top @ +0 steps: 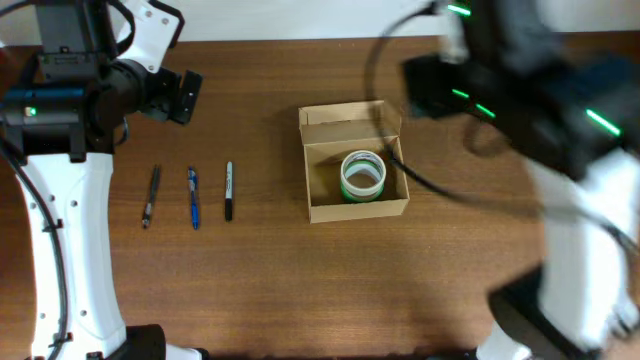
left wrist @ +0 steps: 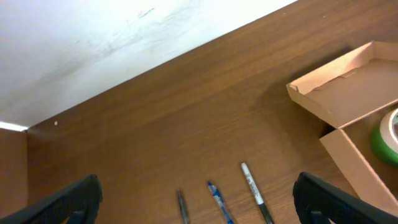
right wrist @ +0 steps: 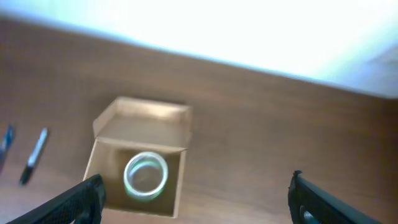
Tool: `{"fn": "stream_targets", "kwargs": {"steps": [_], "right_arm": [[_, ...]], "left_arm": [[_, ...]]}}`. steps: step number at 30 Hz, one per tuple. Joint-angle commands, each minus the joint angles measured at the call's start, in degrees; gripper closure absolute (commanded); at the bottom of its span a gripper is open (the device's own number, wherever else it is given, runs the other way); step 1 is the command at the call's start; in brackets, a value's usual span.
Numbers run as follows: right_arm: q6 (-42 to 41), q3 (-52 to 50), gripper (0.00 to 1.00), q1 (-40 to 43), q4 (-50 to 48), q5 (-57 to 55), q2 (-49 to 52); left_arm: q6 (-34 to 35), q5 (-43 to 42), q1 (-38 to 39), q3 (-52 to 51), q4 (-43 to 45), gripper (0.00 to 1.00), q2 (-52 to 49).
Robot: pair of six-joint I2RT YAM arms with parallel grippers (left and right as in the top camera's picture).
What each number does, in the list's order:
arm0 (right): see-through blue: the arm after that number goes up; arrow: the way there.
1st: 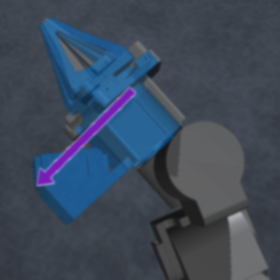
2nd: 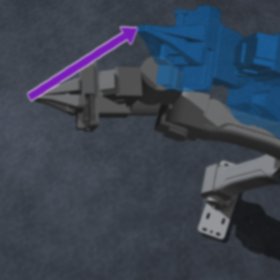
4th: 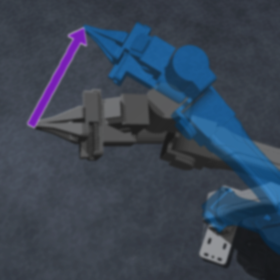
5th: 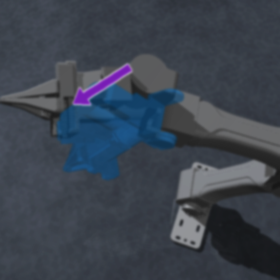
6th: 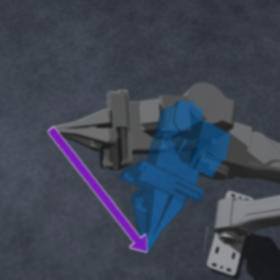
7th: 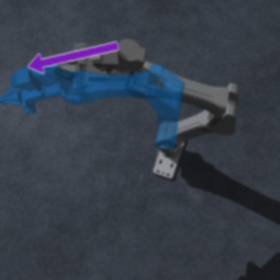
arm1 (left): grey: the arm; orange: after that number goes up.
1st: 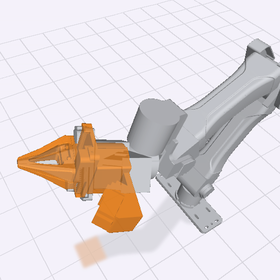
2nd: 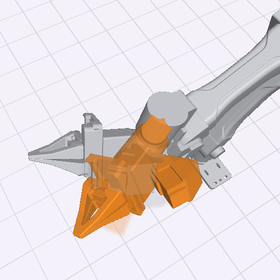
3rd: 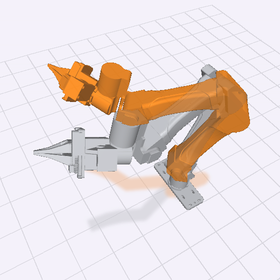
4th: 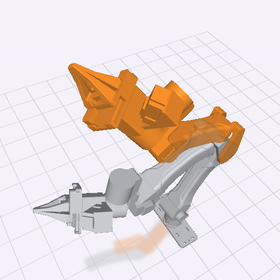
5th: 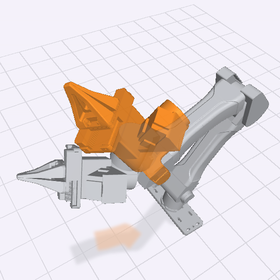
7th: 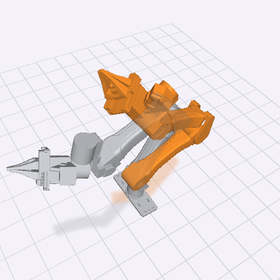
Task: Pack container
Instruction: 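Release the clear tape roll and withdraw the right gripper right, then lower the left gripper onto the dark pen and grasp it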
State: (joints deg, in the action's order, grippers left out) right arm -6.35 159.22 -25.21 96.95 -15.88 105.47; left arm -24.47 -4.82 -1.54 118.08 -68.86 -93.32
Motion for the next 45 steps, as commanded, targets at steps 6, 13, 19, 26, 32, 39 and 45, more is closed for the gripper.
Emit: {"fn": "stream_targets", "kwargs": {"steps": [6, 13, 19, 26, 32, 39, 45], "right_arm": [[-6.38, -15.52, 0.08, 0.22, 0.39, -12.26, -18.27], [-14.08, -43.12, 0.08, 0.22, 0.39, -11.85, -33.97], [-16.68, -57.92, 0.00, 0.22, 0.39, -11.32, -39.41], [-16.59, -59.19, 0.01, 0.22, 0.37, -15.15, -38.32], [-16.44, -59.19, 0.01, 0.22, 0.37, -18.05, -35.91], [-16.46, -59.19, 0.01, 0.22, 0.28, -18.03, -32.72], [-16.65, -59.19, 0.01, 0.22, 0.37, -17.59, -31.26]], "left_arm": [[-0.96, 0.17, -0.50, 0.72, -0.63, 0.01, 1.07], [-0.94, 2.89, -2.71, 0.48, -0.68, 0.01, 1.07], [-0.90, 2.84, -8.63, -5.46, 1.92, 0.01, 1.07], [-1.90, 2.47, -14.97, -22.80, 9.60, 0.01, 1.07], [-4.17, 2.73, -21.09, -37.35, 23.06, 0.01, 1.03], [-1.97, -1.44, -27.43, -45.40, 30.42, 0.03, -0.33], [-2.27, -6.54, -26.58, -46.75, 32.20, 0.03, -6.75]]}}
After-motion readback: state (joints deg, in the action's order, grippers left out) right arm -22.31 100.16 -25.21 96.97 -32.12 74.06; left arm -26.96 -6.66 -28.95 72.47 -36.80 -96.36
